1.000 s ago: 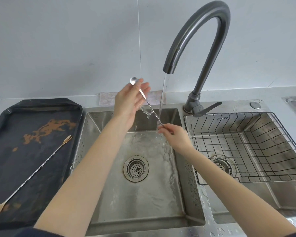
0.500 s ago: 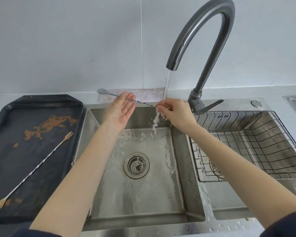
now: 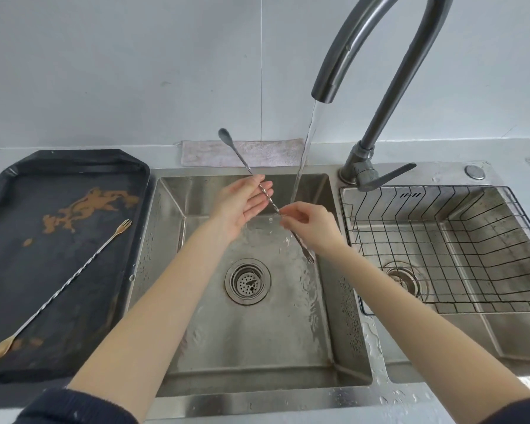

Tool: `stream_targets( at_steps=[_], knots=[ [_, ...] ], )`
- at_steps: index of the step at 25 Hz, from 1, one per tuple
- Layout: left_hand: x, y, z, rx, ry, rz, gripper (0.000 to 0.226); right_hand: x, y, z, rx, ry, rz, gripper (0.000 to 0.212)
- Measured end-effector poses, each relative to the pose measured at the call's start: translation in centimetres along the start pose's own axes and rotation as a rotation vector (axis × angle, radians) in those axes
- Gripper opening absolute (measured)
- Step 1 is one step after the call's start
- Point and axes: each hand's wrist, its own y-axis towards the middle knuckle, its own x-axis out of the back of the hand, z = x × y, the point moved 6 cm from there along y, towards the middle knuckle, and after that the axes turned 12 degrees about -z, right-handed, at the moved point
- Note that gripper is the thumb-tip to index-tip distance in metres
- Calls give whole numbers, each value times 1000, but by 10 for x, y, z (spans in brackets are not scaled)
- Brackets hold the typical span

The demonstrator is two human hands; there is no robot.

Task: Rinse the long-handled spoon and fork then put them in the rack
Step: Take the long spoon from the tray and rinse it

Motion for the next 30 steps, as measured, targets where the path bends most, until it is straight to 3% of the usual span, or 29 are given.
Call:
stream_targets(
  at_steps=[7,14,21,30],
  knots=[
    [15,21,65,144,172,-32,15,-54,-16,-51,-216,13,117,9],
    [34,32,126,384,318,-54,38,-89,-25,-98,-374,-95,216,28],
    [50,37,167,560,451,-67,16,-116,-40,-139,-527,-157,261,30],
    [60,47,193,580,498,-107,33,-128,-44,-153,-592,-182,383,31]
  ],
)
